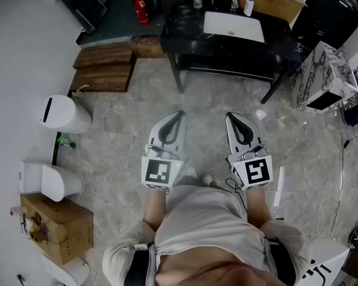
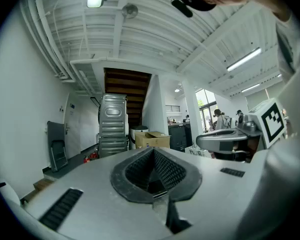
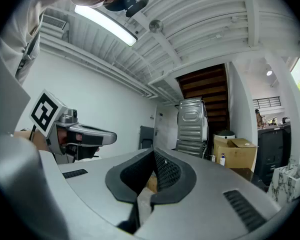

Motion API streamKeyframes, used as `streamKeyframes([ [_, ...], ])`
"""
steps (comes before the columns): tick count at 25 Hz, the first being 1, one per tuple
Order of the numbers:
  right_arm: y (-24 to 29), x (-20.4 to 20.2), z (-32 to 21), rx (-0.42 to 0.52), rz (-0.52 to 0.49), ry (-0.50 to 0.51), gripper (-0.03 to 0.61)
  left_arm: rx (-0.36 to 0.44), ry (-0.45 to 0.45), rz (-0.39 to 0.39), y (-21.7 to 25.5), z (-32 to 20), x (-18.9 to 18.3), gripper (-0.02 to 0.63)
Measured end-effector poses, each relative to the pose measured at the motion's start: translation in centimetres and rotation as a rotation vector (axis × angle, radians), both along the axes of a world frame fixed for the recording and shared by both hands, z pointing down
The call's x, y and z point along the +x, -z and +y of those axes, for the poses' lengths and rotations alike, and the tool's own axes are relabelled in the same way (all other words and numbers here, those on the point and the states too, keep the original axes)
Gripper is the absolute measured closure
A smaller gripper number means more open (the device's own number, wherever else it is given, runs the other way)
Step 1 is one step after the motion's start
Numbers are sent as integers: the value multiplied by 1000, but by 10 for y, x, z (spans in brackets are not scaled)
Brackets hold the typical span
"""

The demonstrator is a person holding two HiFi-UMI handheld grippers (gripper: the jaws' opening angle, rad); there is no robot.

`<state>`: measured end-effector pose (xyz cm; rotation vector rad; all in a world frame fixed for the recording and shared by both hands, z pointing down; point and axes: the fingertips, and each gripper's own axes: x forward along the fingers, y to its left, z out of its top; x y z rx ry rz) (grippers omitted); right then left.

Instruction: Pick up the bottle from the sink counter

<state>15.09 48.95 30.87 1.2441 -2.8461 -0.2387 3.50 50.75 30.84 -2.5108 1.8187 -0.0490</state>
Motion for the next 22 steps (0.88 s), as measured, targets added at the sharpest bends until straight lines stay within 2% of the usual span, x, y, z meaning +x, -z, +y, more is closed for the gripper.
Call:
streamKeyframes([
  [10,-11,12,-18,-32,-38,8,581,-24,35,9,-12,-14,13,611],
  [22,-20,-9,-69,-47,-7,31,581,-39,32,15,-25,-70,-4,611],
])
